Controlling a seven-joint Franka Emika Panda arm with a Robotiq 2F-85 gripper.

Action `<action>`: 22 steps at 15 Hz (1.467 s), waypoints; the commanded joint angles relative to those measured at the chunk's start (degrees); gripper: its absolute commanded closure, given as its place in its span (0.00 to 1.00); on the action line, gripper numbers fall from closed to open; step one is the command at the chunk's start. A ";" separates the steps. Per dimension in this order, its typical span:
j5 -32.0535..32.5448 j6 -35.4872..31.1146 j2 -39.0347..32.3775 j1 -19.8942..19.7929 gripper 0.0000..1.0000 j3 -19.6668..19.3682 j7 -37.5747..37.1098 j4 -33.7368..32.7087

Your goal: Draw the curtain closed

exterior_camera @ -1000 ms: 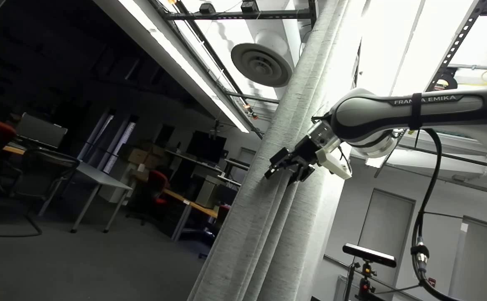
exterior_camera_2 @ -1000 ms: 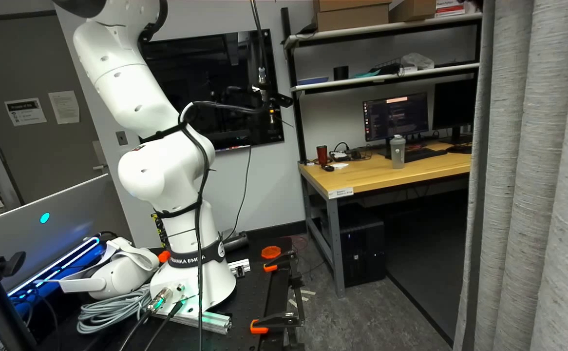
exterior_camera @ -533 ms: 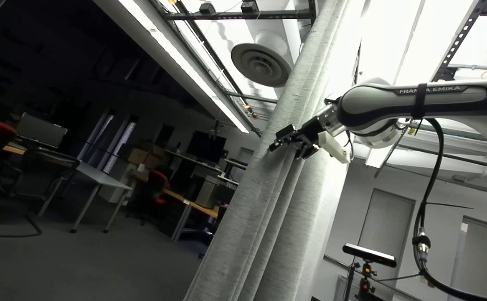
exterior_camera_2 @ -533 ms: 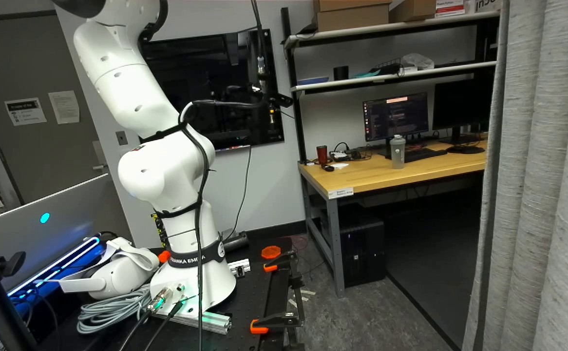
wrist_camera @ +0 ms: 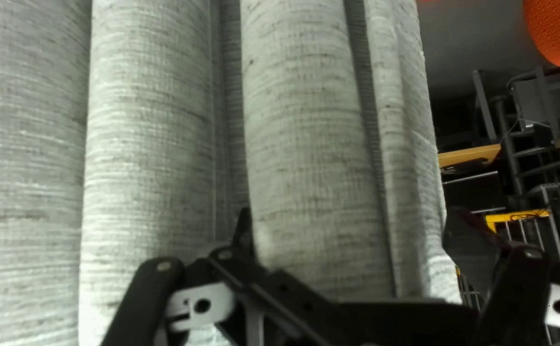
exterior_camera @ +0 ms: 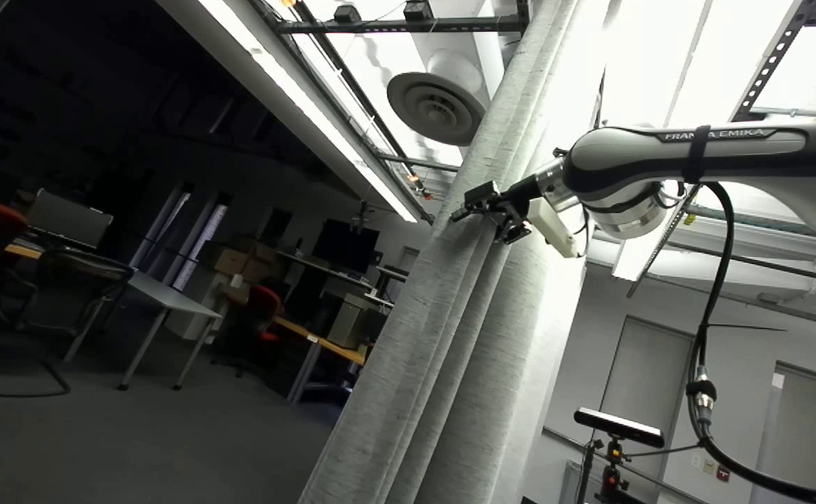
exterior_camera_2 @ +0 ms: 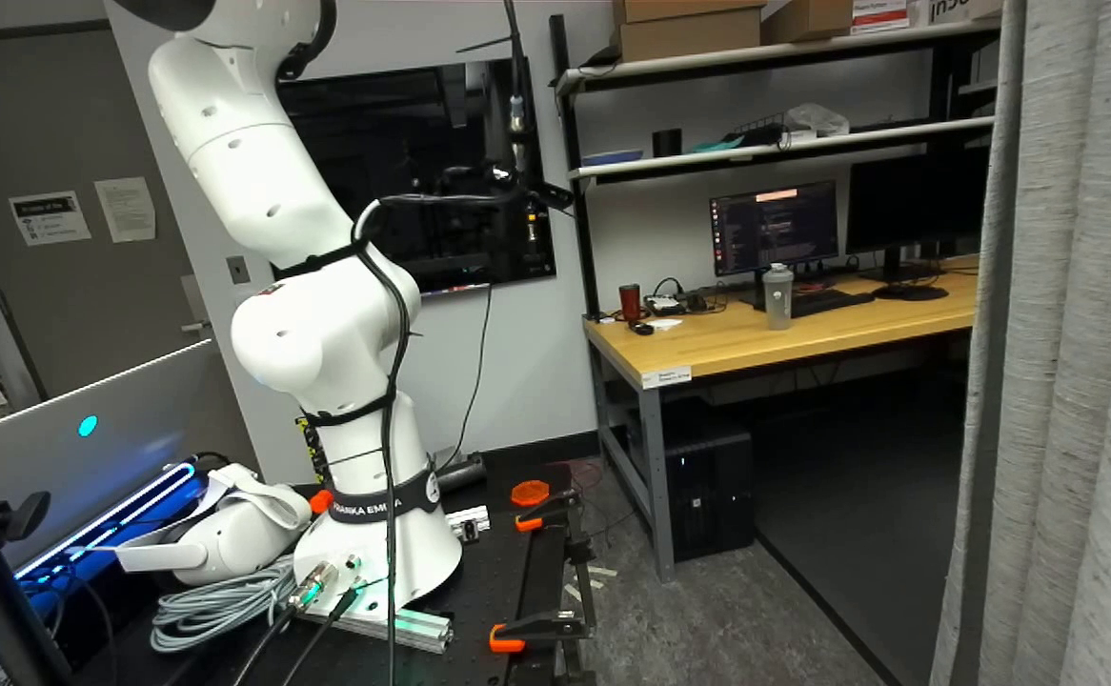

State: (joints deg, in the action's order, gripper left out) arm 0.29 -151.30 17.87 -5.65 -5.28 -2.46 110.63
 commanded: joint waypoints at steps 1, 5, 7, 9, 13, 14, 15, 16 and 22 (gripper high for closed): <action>-1.99 -2.01 -2.29 1.02 0.22 -0.50 1.04 -3.16; -2.34 -2.34 -3.22 1.31 0.58 -0.37 1.03 -4.27; -2.30 -2.30 -3.66 1.35 0.71 -0.26 0.82 -4.76; -2.12 -2.32 -4.15 1.29 0.86 -0.10 0.51 -5.24; -2.01 -2.26 -5.12 1.22 1.00 0.18 -0.02 -6.23; -1.96 -2.32 -5.34 1.21 1.00 0.27 -0.16 -6.41; -2.04 -2.26 -5.61 1.28 0.99 0.36 -0.25 -6.70; -2.13 -2.18 -5.79 1.39 0.99 0.46 -0.31 -6.89; -2.45 -1.56 -5.21 4.15 0.99 3.64 -1.08 -5.39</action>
State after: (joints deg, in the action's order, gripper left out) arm -0.50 -152.06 13.21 -3.43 -3.35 -2.94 105.28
